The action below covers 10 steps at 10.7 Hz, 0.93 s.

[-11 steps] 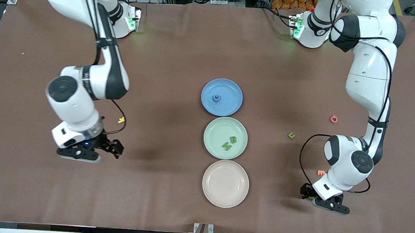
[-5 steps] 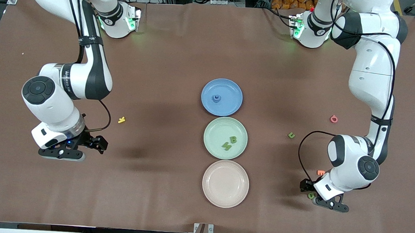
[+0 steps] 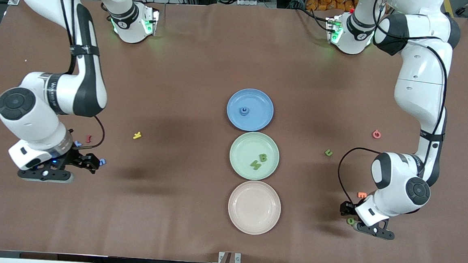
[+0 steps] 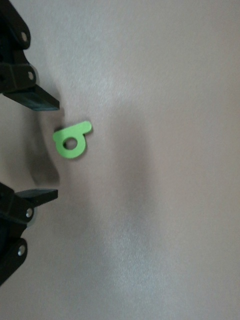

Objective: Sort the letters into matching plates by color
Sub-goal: 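Return the right gripper to the blue letters while the left gripper aligns over b, then grasp the blue 3 with the right gripper while the left gripper grasps green b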

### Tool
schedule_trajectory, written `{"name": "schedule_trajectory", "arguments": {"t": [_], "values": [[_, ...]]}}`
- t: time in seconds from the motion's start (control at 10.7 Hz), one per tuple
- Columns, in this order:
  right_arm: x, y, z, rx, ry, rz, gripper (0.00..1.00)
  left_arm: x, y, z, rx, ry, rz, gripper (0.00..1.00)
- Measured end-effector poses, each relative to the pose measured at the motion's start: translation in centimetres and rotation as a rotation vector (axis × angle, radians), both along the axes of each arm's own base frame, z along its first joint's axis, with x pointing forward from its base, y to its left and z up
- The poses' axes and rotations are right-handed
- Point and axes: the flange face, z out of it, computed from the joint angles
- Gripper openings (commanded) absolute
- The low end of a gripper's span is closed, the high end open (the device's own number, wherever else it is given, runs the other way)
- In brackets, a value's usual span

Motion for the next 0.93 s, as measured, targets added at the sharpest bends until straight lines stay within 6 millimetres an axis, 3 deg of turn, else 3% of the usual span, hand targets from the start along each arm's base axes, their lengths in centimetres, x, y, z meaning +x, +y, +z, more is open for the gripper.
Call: {"name": "schedule_trajectory", "arguments": {"t": [0.37,0.93], "values": [[0.1,-4.1,1.1,-0.003,-0.017,-0.069,1.00,0.5,0.9,0.0,0.028,-0.034,-0.054,0.72],[-0.1,-6.7,0.7,0.172,-0.077,-0.640,1.00,1.1,0.0,-0.1,0.029,-0.086,-0.063,0.68]]}}
